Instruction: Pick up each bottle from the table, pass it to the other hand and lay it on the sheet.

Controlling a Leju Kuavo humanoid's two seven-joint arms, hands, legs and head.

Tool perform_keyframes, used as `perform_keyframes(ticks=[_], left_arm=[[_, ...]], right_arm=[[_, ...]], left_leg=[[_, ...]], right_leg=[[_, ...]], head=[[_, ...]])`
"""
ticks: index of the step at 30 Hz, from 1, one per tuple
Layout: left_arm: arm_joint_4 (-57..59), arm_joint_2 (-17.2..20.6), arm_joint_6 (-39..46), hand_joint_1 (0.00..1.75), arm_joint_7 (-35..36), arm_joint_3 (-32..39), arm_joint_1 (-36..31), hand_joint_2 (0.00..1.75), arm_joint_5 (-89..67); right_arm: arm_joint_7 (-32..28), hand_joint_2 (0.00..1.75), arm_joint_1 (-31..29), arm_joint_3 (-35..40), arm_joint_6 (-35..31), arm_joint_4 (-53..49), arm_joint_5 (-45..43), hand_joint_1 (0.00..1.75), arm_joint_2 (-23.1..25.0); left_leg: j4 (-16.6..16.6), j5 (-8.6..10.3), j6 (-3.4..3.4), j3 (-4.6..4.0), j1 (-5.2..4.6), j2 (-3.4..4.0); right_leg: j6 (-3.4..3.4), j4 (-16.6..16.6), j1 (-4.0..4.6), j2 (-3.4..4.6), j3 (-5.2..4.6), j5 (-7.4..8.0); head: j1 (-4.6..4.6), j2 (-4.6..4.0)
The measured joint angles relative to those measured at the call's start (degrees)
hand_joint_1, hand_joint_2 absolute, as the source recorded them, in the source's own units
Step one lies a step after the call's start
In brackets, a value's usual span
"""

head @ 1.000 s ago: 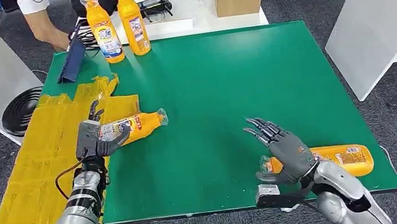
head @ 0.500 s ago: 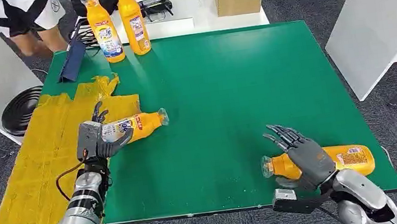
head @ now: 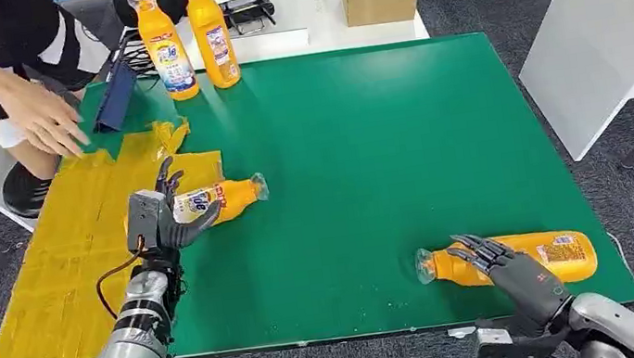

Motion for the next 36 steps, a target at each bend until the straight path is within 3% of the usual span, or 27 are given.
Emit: perform_keyframes(ticks=[11,19,36], left_arm=[[0.0,0.0,-0.8,0.00,0.0,0.0,0.1,1.75,1.0],[0.0,-0.2,-1.0,0.00,0.1,0.0,0.6,1.75,1.0],[-0.5,-0.3,-1.1,0.00,0.3,0.0,0.9,1.75,1.0]], right_arm=[[4.4,1.75,0.8,-0.9,-4.6,0.8,6.5,0.00,0.3],[9.8,1.75,-4.2,-4.1,-12.3,9.1,15.4,0.00,6.6],[11.4,1.75,-7.4,-6.7,-14.1,13.9,18.4,0.00,10.6]], left_leg=[[0.0,0.00,0.00,-0.05,-0.01,0.00],[0.0,0.02,-0.01,-0.02,0.01,0.00],[0.0,0.01,0.00,-0.08,0.00,-0.01]], right_leg=[[0.00,0.0,-0.01,0.00,0.00,0.00],[0.00,0.0,0.01,0.00,0.00,0.00],[0.00,0.0,-0.01,-0.01,0.00,0.00]], head=[[0.02,0.00],[0.00,0.00],[0.02,0.00]])
